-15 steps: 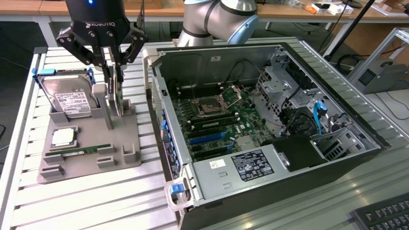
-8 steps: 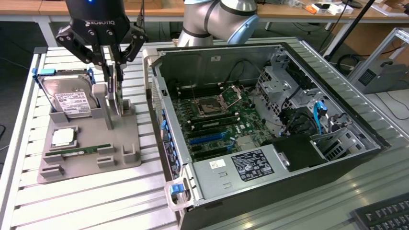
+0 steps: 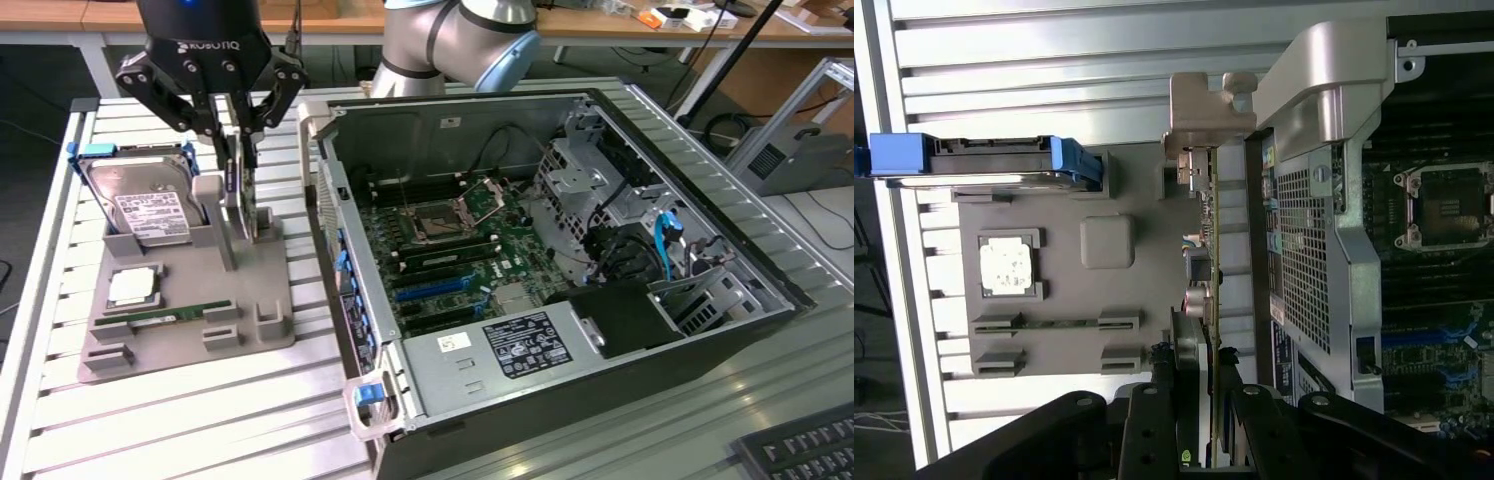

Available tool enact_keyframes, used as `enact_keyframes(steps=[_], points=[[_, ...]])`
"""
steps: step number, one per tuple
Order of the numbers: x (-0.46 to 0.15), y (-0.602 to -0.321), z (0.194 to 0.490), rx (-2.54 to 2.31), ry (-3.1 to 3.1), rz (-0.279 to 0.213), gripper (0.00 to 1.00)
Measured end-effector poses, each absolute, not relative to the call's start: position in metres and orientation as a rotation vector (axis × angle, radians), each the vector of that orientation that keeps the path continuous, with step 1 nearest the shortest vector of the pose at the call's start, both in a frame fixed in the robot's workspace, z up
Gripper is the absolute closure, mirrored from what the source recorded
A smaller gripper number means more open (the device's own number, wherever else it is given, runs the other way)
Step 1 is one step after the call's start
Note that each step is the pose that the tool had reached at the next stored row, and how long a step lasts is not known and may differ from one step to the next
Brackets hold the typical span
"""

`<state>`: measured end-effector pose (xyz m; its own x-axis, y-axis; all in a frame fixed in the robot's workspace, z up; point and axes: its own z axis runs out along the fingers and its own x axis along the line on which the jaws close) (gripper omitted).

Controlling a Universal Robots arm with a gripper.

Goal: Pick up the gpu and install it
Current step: 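Pick up the gpu and move the gpu toward the slot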

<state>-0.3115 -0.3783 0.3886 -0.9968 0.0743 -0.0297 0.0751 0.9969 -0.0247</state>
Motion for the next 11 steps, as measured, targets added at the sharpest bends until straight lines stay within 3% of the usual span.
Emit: enact_keyframes(steps=[11], points=[[-0.3114, -0.3783, 0.3926, 0.116, 3.11, -0.04, 0.73]])
